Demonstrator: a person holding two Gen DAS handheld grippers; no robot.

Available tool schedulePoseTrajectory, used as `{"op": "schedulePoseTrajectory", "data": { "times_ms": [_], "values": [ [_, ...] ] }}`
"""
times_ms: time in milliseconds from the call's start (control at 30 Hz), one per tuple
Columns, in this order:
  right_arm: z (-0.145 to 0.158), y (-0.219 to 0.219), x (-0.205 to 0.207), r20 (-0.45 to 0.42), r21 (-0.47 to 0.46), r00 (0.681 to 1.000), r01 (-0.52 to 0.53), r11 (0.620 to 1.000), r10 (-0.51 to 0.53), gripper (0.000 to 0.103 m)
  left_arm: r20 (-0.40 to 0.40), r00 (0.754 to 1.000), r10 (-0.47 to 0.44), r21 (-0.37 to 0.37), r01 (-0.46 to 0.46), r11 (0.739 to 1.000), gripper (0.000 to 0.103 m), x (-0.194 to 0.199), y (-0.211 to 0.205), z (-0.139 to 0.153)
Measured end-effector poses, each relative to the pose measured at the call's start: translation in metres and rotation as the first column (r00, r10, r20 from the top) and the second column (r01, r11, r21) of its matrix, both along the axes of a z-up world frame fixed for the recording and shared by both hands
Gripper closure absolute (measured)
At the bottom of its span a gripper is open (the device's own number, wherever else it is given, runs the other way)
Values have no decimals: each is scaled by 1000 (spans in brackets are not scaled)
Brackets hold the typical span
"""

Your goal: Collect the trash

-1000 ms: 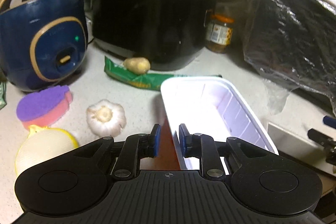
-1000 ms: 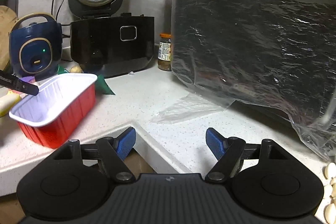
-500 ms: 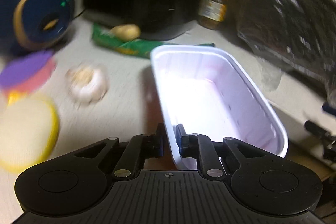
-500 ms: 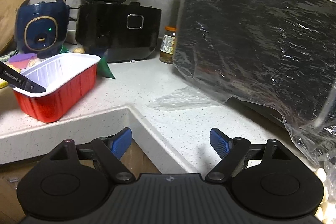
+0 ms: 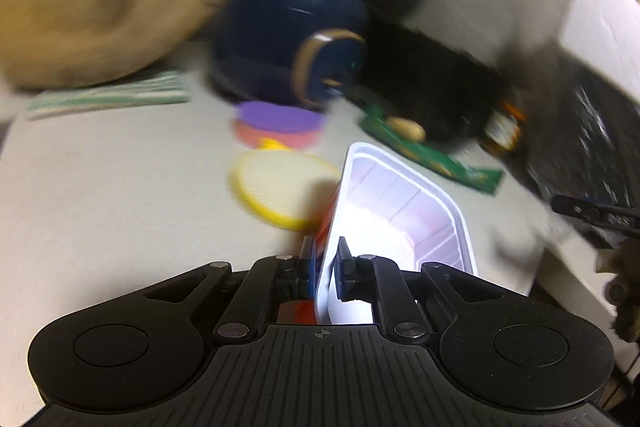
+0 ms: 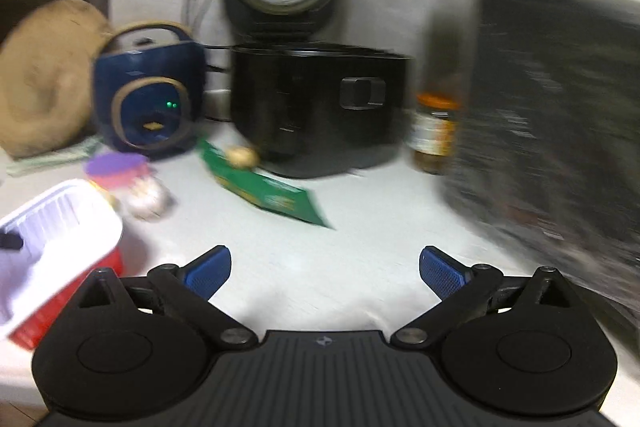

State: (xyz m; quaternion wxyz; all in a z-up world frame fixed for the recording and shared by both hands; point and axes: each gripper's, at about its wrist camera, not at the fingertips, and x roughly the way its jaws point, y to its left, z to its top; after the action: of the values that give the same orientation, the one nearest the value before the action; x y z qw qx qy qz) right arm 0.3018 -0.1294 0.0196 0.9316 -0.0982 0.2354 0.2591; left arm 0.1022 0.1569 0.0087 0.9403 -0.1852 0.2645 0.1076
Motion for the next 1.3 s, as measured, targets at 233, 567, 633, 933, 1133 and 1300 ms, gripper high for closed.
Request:
{"op": "schedulePoseTrajectory", "data": {
  "times_ms": [233, 567, 633, 933, 1133, 1300],
  "values": [
    [-7, 71, 74, -211, 183, 977, 64, 981, -24, 7, 93, 994, 54, -86, -46, 995, 90, -17, 10, -27],
    [-40, 183, 141, -219, 92, 907, 387, 918, -360, 14, 149, 988, 45, -132, -25, 991, 91, -15, 13, -33],
    [-49, 195, 151, -254, 83, 889, 412, 907, -380, 18, 153, 987, 46, -150, -22, 988, 91, -16, 16, -35],
    [-44, 204, 154, -265, 24, 901, 363, 931, -344, 63, 148, 989, 32, -155, -8, 988, 92, -16, 16, -36],
    [-36, 167, 112, -329, 22, 923, 219, 975, -200, 63, 141, 990, 32, -153, -10, 988, 91, -14, 17, -36],
    [-34, 121, 55, -333, -14, 938, 96, 995, -95, 63, 131, 991, 32, -156, -11, 988, 91, -13, 18, -37]
  ]
}}
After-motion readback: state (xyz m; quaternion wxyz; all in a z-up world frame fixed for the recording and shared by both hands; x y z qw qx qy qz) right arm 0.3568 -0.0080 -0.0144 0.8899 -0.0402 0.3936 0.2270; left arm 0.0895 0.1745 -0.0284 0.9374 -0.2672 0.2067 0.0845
